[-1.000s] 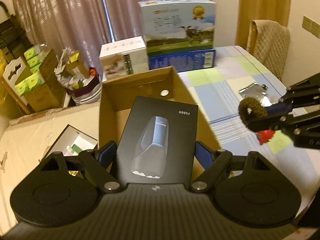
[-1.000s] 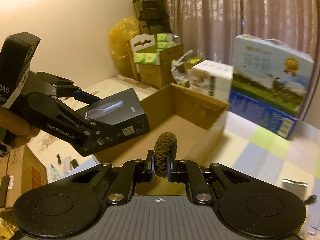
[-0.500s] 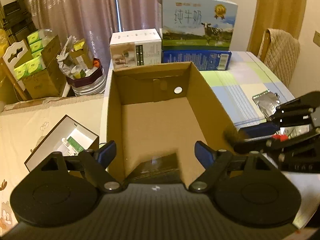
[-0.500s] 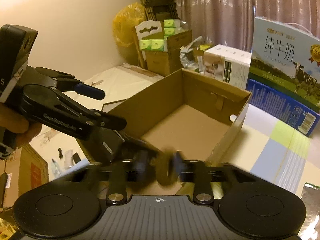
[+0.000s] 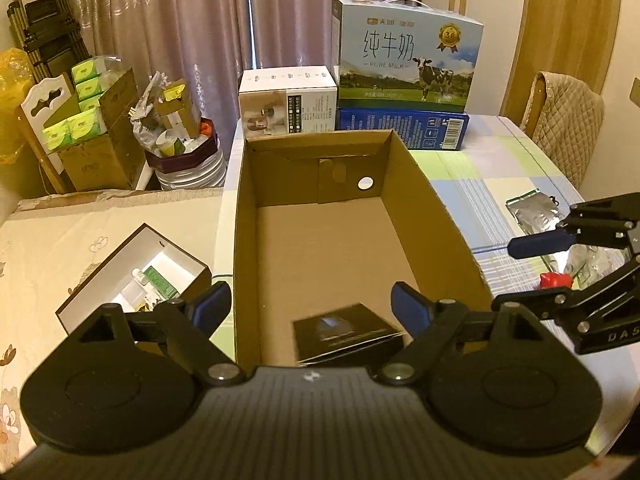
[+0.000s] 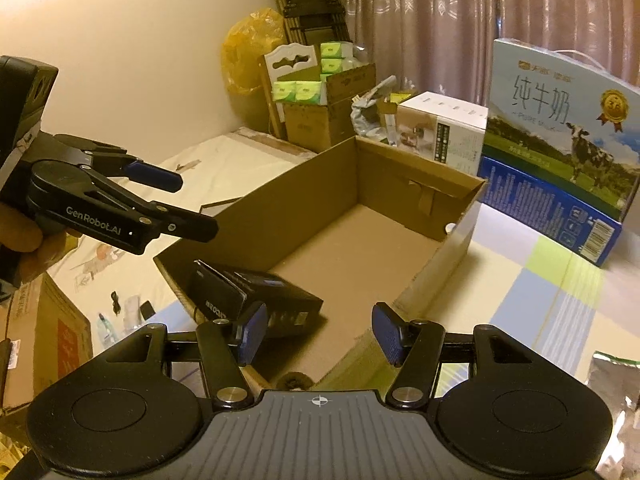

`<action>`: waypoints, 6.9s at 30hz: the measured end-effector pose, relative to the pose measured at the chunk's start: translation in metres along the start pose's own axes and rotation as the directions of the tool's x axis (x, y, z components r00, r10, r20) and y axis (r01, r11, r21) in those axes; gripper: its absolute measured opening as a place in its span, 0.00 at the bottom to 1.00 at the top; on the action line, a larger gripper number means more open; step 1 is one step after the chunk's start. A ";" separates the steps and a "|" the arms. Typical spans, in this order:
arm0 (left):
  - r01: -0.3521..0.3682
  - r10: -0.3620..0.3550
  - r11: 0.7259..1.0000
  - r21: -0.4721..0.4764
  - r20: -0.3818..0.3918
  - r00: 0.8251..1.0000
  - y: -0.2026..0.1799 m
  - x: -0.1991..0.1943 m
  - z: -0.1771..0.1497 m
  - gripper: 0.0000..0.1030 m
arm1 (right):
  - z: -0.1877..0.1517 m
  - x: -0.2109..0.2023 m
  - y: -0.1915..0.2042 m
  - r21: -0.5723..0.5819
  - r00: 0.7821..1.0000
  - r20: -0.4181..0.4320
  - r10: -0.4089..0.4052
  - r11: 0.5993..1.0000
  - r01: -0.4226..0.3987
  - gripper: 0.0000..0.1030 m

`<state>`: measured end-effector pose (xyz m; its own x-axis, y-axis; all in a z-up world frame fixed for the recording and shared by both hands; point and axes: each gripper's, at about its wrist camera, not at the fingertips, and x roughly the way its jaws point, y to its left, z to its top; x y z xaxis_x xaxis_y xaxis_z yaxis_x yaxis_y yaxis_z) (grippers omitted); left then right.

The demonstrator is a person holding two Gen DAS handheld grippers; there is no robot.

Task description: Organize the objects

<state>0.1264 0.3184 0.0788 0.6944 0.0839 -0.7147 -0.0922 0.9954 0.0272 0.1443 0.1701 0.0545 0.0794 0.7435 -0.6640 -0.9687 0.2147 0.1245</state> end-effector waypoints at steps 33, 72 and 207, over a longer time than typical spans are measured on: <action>0.212 -0.229 0.969 0.128 0.133 0.964 -0.212 -0.064 0.004 0.99 | -0.161 -0.277 -0.098 0.384 0.879 0.058 -0.473 0.823 0.418 0.54; 0.394 -0.353 0.689 0.608 -0.193 0.915 -0.347 0.153 -0.030 0.81 | -0.261 -0.189 -0.233 0.457 0.896 -0.192 -0.400 0.771 0.443 0.54; 0.031 -0.022 0.986 0.164 -0.056 0.998 -0.022 0.006 0.013 0.41 | 0.013 -0.003 0.007 0.130 0.998 -0.016 -0.055 0.990 0.056 0.20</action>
<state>0.1421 0.2977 0.0830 0.6554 0.0594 -0.7529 0.0477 0.9917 0.1198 0.1403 0.1779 0.0671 0.1284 0.7206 -0.6814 -0.9239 0.3367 0.1819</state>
